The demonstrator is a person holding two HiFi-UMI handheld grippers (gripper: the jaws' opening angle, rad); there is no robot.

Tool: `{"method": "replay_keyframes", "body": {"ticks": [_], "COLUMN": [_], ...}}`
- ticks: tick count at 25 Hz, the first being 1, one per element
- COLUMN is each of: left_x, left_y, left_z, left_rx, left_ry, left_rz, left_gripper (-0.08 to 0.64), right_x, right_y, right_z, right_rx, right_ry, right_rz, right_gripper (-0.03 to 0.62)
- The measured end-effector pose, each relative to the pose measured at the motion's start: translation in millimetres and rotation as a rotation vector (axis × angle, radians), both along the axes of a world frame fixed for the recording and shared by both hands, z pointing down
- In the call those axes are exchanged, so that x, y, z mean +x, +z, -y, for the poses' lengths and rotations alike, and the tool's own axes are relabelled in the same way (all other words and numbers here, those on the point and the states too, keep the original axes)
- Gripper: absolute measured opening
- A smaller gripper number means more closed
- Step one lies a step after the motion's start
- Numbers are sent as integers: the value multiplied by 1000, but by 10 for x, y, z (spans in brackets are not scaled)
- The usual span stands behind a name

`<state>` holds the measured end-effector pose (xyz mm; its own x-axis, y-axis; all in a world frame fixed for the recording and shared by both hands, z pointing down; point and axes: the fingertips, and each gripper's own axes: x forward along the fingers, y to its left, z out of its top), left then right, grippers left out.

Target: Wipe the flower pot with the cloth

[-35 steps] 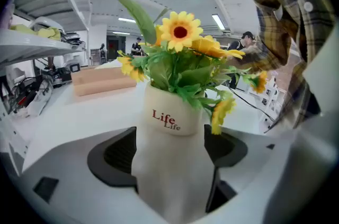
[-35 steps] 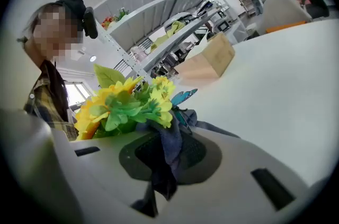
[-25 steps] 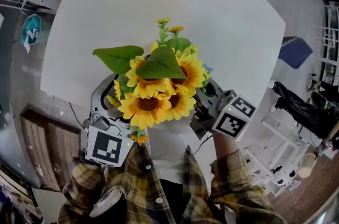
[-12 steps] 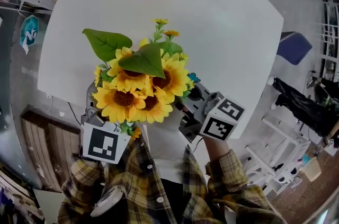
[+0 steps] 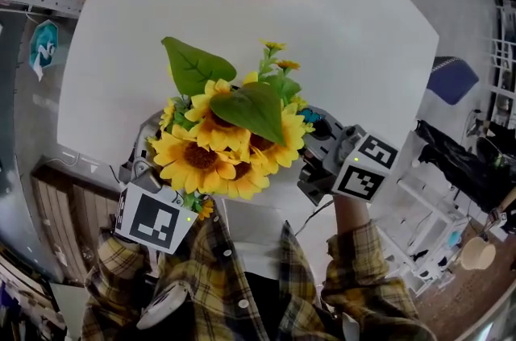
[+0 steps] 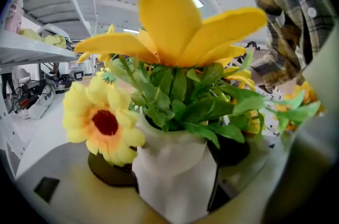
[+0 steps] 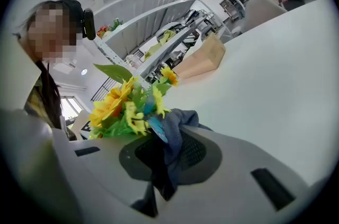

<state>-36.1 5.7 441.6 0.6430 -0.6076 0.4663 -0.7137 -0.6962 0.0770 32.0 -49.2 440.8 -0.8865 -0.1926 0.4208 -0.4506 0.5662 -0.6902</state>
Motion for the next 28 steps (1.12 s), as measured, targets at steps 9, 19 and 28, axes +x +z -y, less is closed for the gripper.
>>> {"method": "replay_keyframes", "body": {"ticks": [9, 19, 28], "left_x": [217, 508, 509], "left_y": [-39, -53, 37], "left_z": [136, 93, 66], "left_rx": [-15, -21, -30], "left_ry": [247, 553, 639], "left_rz": [-30, -22, -33], "left_gripper": [426, 426, 428], "right_x": [36, -34, -381], "right_y": [12, 0, 118], "right_z": [454, 560, 516], "right_rx": [-32, -50, -58], "right_ry": [-205, -558, -719], "right_rz": [-11, 13, -40], "right_gripper": [28, 28, 28]}}
